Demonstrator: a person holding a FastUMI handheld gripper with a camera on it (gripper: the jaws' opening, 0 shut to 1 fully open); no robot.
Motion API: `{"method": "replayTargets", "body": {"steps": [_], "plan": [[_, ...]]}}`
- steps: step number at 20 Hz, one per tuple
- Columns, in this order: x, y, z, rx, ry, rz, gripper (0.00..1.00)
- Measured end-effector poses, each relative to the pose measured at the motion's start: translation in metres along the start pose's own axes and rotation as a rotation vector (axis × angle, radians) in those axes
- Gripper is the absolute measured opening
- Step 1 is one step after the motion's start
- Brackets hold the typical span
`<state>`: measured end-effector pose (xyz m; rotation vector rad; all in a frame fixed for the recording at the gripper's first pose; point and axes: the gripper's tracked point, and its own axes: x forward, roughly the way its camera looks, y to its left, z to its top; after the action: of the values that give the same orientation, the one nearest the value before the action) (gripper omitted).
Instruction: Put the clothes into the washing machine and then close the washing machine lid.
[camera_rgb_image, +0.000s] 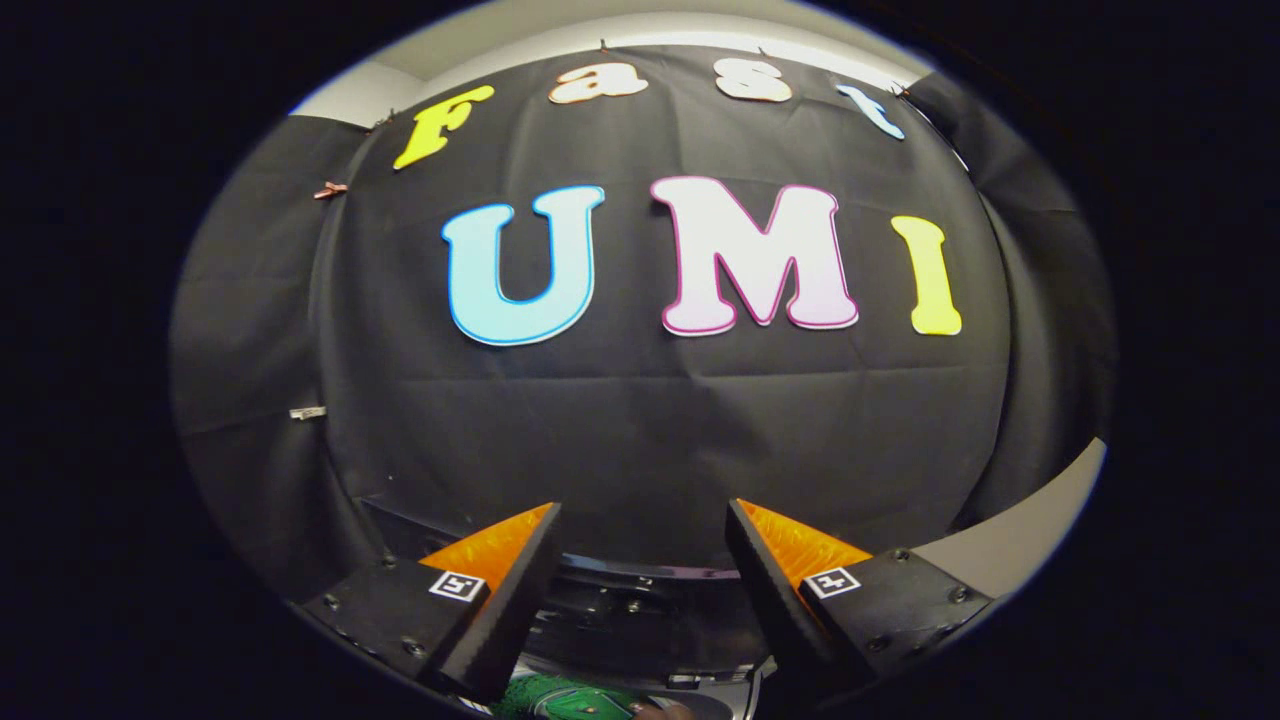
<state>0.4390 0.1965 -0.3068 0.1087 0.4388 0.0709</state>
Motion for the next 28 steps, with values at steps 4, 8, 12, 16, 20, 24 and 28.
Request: {"method": "replayTargets", "body": {"steps": [4,8,12,16,20,24,28], "plan": [[0.009,-0.006,0.000,0.009,0.019,-0.020,0.99],[0.017,-0.009,-0.009,0.006,0.062,-0.039,0.99],[0.020,-0.011,-0.011,-0.008,0.077,-0.050,0.99],[0.020,-0.011,-0.014,-0.006,0.089,-0.061,1.00],[0.017,-0.012,-0.017,0.016,0.124,-0.071,1.00],[0.008,-0.011,-0.020,0.010,0.165,-0.063,1.00],[-0.018,-0.006,-0.025,0.006,0.190,-0.069,1.00]]}}
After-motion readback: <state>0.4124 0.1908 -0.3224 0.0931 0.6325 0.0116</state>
